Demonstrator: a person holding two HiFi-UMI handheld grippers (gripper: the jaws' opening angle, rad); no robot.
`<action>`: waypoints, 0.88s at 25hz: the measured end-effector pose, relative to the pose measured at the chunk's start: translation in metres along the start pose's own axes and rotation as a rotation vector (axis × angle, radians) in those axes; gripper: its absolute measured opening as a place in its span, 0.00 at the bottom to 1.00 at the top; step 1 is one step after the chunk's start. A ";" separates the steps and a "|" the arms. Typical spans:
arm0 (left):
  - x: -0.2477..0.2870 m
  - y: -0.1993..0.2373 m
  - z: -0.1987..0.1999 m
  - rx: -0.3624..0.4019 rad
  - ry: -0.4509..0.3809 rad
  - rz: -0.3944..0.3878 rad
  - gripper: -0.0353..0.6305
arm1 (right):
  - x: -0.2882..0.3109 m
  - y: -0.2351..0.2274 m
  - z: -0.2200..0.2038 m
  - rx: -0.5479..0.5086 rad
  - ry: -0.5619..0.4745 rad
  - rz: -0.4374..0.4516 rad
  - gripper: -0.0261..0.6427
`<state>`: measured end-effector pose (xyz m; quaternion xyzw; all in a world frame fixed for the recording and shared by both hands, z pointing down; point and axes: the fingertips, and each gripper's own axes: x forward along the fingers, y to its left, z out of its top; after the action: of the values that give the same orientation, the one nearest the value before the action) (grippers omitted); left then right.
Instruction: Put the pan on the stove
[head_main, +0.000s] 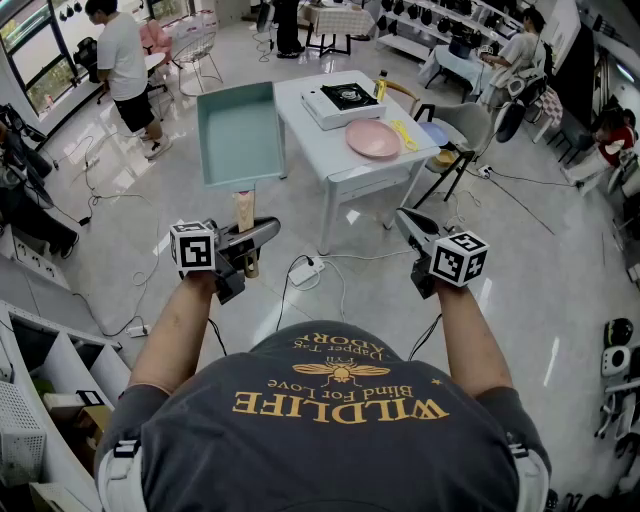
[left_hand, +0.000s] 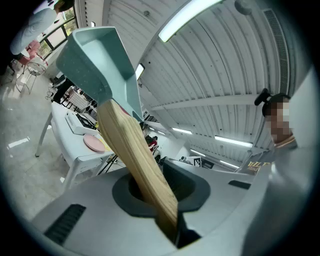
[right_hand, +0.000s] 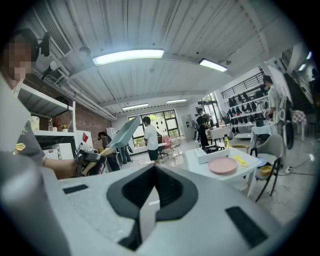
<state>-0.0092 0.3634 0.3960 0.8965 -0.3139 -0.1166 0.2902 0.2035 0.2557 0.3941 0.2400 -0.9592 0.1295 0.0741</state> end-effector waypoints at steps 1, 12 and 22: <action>0.000 0.000 0.000 0.001 0.000 0.000 0.13 | 0.000 0.000 0.000 -0.002 0.001 0.002 0.04; 0.000 -0.009 0.008 -0.015 -0.007 0.025 0.13 | 0.001 0.005 0.012 0.005 0.002 0.044 0.04; 0.080 -0.032 -0.019 -0.008 -0.020 0.056 0.13 | -0.060 -0.066 -0.004 0.006 -0.003 0.077 0.04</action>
<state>0.0757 0.3419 0.3899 0.8849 -0.3414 -0.1185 0.2937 0.2881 0.2274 0.3997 0.2032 -0.9675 0.1348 0.0668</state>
